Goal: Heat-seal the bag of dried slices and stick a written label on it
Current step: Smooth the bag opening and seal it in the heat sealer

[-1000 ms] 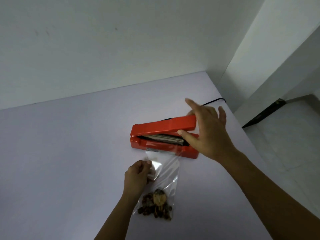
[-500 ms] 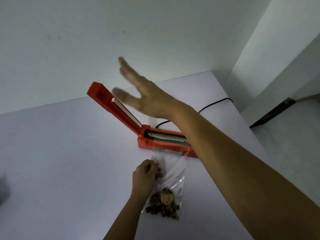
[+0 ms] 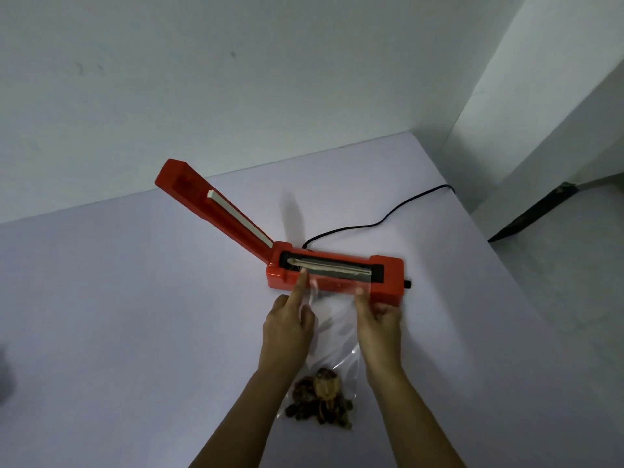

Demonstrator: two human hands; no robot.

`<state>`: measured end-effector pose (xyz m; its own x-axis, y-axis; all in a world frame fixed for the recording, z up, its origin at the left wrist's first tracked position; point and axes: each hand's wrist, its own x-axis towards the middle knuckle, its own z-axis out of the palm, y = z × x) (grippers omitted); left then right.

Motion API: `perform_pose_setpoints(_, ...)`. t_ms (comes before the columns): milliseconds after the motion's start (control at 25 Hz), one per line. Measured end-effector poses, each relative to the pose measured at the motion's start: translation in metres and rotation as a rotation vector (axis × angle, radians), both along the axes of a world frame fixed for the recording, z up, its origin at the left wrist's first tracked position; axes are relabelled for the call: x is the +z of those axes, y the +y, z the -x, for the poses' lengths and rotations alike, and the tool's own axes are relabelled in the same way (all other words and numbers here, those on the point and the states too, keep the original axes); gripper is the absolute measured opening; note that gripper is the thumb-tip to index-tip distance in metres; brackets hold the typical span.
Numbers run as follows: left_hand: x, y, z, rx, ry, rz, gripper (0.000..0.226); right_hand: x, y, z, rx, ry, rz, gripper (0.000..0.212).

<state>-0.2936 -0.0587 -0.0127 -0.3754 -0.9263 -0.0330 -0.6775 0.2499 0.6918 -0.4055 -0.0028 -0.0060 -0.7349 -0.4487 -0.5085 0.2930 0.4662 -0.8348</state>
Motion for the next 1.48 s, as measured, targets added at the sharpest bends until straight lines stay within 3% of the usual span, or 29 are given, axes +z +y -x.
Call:
perform_pose_setpoints(160,0.004,-0.004,0.003,-0.035,-0.055,-0.003,0.051,0.006,-0.004,0.009,0.129,-0.02,-0.074,0.03)
perform_pose_setpoints(400,0.012,-0.012,0.011,-0.037,-0.135,-0.076,0.052,0.017,-0.011,0.016,0.149,0.255,-0.125,0.022)
perform_pose_setpoints(600,0.017,-0.016,0.012,-0.061,-0.175,-0.138,0.053,0.021,-0.016,0.014,0.267,0.605,-0.211,0.017)
perform_pose_setpoints(840,0.012,-0.018,0.011,-0.062,-0.147,-0.148,0.05,0.02,-0.013,0.015,0.368,0.739,-0.131,0.016)
perform_pose_setpoints(1200,0.008,-0.021,0.007,-0.096,-0.115,-0.165,0.049,0.012,-0.002,0.016,0.289,0.577,0.204,0.011)
perform_pose_setpoints(1400,0.008,-0.023,0.008,-0.097,-0.094,-0.197,0.047,0.011,-0.01,0.027,0.362,0.306,0.136,0.006)
perform_pose_setpoints(1480,0.007,-0.023,0.007,-0.088,-0.083,-0.204,0.046,0.009,-0.014,0.028,0.4,0.342,0.115,0.014)
